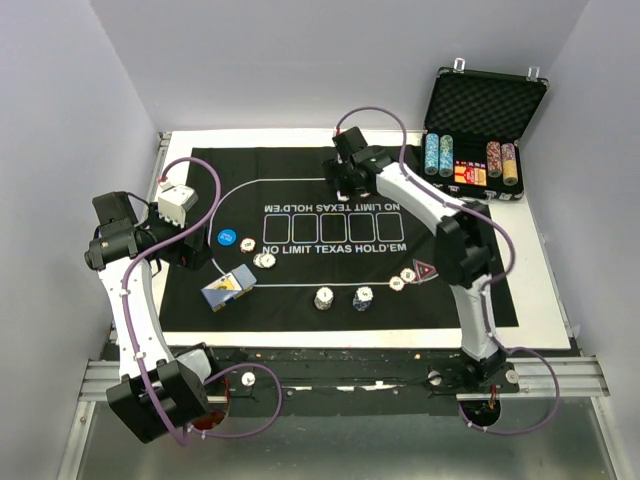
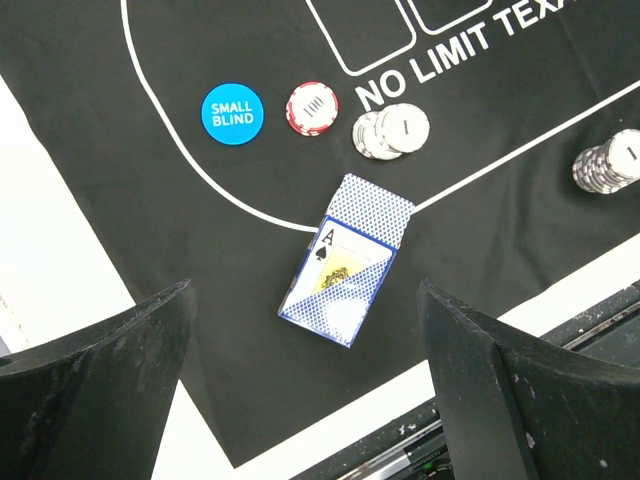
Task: Distribute texas hold em gaming equipment
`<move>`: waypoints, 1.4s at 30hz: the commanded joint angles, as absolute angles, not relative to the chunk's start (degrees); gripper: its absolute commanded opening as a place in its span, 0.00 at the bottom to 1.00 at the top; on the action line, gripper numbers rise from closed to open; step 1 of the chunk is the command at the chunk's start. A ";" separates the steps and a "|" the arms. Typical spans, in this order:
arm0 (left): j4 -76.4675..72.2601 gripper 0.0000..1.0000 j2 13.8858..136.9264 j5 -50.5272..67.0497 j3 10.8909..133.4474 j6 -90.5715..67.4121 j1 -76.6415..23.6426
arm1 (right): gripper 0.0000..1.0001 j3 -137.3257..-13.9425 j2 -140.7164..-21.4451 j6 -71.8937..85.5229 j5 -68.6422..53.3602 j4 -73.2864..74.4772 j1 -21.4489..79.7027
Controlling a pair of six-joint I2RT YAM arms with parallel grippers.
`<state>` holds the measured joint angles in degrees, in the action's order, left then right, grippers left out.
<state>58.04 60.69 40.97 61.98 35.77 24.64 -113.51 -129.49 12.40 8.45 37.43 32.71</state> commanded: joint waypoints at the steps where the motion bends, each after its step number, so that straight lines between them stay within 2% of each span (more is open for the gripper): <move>1: 59.15 0.99 59.50 41.48 62.75 36.12 25.14 | 0.86 -105.32 -116.30 12.57 6.77 36.12 38.39; 6: 58.80 0.99 59.41 41.48 62.58 35.95 25.05 | 1.00 -90.64 -107.24 13.36 5.98 35.43 46.56; 13: 58.89 0.99 59.68 41.31 62.67 35.86 25.14 | 1.00 -80.60 -101.95 15.82 6.42 36.56 57.30; 28: 58.80 0.99 59.24 41.13 62.40 35.95 25.14 | 1.00 -71.72 -104.15 21.35 3.34 32.00 63.28; 31: 58.62 0.99 59.24 41.22 62.23 35.86 25.14 | 0.97 -71.54 -104.59 21.97 3.08 31.20 63.54; 37: 58.62 0.99 59.06 41.13 62.14 35.95 25.14 | 0.84 -71.90 -105.56 21.97 3.78 30.76 63.54; 42: 58.45 0.99 58.89 41.13 62.05 35.77 25.05 | 0.79 -71.54 -106.52 21.88 4.83 30.76 63.54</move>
<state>58.41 60.05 40.97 61.98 35.57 24.67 -72.03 -104.95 21.21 4.16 32.03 63.31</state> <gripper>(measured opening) 0.990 0.804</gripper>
